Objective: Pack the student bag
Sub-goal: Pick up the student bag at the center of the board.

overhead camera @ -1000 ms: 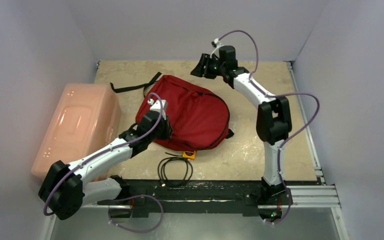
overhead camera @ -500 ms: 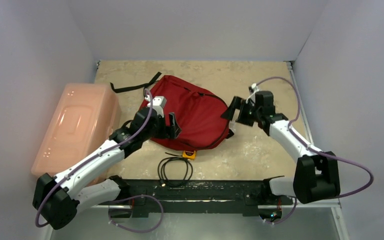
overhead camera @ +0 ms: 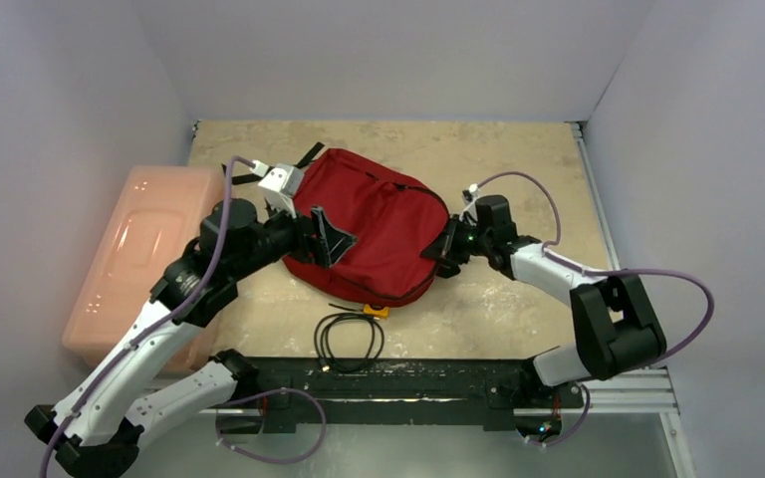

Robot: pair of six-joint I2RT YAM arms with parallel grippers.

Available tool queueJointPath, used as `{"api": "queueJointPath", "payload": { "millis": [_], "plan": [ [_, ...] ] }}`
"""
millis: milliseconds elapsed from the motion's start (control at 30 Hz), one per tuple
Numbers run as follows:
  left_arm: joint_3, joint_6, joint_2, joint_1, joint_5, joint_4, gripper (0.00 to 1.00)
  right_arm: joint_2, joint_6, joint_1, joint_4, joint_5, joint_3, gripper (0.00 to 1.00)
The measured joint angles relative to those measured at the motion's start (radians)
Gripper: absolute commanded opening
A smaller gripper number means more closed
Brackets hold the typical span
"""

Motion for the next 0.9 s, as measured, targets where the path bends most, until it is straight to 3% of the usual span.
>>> {"api": "queueJointPath", "payload": {
  "millis": [100, 233, 400, 700, 767, 900],
  "plan": [
    [0.044, 0.031, -0.032, 0.000, 0.012, -0.034, 0.87, 0.018, 0.009, 0.041, -0.070, 0.076, 0.053, 0.00],
    [0.089, 0.071, -0.067, 0.000, 0.017, -0.076, 0.87, -0.020, -0.061, 0.058, -0.335, 0.294, 0.216, 0.00],
    [0.111, 0.108, -0.103, 0.000, 0.024, -0.111, 0.88, -0.034, -0.282, 0.055, -0.659, 0.599, 0.620, 0.00],
    [0.107, 0.107, -0.113, 0.000, 0.106, -0.135, 0.88, -0.015, -0.724, -0.134, -0.983, 0.680, 1.169, 0.00],
    [0.107, 0.108, -0.113, 0.000, 0.114, -0.150, 0.88, 0.060, -0.816, -0.135, -1.095, 0.727, 1.373, 0.00],
    [0.113, 0.128, -0.109, 0.000, 0.115, -0.198, 0.88, 0.175, -0.940, -0.144, -1.215, 0.817, 1.595, 0.00]
  ]
}}
